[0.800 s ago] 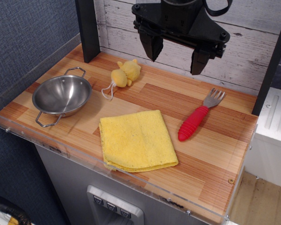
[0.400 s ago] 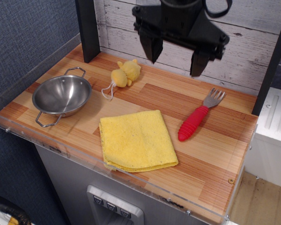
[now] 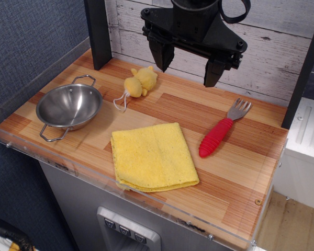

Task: Move the yellow sponge and place it at the edge of the table.

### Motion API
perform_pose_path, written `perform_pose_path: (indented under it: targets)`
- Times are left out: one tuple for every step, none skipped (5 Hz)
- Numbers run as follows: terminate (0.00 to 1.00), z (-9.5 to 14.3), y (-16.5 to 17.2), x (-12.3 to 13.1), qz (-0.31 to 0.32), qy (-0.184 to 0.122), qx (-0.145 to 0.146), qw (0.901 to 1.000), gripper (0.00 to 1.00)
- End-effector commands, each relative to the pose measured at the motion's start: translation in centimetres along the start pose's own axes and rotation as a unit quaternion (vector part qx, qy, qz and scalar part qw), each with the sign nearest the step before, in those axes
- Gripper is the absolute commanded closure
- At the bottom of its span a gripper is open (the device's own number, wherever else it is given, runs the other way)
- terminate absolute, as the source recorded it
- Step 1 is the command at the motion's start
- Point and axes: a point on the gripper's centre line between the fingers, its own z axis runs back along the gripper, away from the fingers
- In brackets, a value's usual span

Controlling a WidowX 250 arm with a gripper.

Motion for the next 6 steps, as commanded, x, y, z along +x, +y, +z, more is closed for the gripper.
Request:
perform_pose_path:
  targets:
    - [0.0, 0.5, 2.2, 2.6, 0.024, -0.025, 0.005, 0.9994, 0.0]
    - [0.0, -1.1, 4.3, 4.0, 0.05, -0.012, 0.006, 0.9986, 0.0]
    - [0.0, -3.1, 5.8, 4.6, 0.068, -0.021, 0.006, 0.9974, 0.0]
    - [0.0, -5.7, 6.9, 4.8, 0.068, -0.016, 0.019, 0.9974, 0.0]
    - [0.0, -8.4, 7.9, 4.7, 0.073, -0.004, 0.025, 0.997, 0.0]
    - [0.0, -10.6, 9.1, 4.9, 0.083, 0.007, 0.029, 0.9961, 0.0]
